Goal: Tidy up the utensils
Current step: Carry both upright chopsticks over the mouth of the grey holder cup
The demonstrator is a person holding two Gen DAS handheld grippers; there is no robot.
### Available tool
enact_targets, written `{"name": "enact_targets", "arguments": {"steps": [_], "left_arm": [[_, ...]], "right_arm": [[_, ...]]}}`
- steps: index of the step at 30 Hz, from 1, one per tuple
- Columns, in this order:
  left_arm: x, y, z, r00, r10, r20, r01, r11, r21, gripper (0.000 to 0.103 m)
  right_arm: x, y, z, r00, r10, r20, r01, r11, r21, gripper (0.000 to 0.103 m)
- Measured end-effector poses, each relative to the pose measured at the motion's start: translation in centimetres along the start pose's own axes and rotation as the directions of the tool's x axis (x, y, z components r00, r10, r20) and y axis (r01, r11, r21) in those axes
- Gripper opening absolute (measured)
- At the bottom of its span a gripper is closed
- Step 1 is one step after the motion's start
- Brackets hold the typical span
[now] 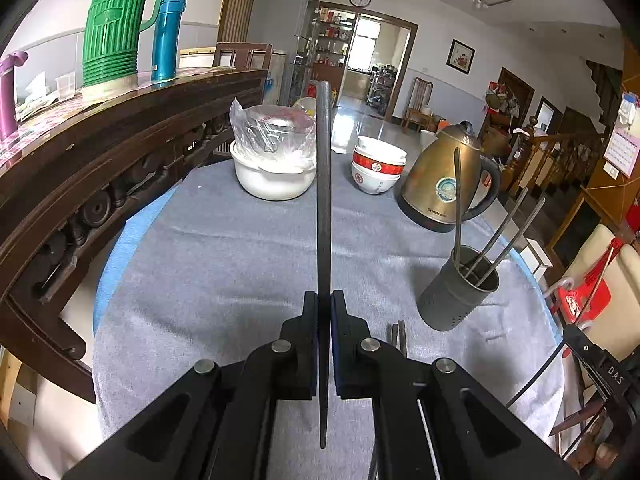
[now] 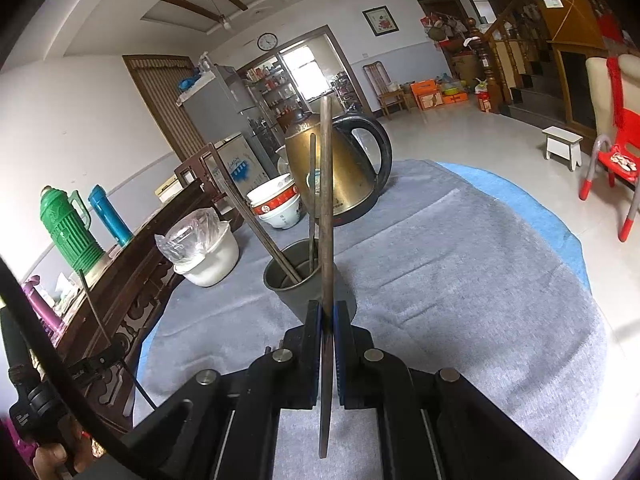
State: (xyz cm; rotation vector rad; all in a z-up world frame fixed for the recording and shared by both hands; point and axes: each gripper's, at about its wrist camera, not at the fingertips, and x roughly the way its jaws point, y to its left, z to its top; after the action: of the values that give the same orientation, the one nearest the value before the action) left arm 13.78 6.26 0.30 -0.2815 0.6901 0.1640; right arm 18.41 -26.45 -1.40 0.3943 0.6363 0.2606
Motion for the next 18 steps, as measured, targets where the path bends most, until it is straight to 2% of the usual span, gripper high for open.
{"name": "enact_targets", "arguments": {"steps": [18], "left_arm": [[0.37, -0.42, 0.91, 0.999, -0.045, 0.012, 0.045, 0.999, -0.006, 0.006]], "right_arm": [[-0.26, -0.18, 0.87, 1.000, -0.019, 0.017, 0.019, 1.000, 0.006, 0.006]]}}
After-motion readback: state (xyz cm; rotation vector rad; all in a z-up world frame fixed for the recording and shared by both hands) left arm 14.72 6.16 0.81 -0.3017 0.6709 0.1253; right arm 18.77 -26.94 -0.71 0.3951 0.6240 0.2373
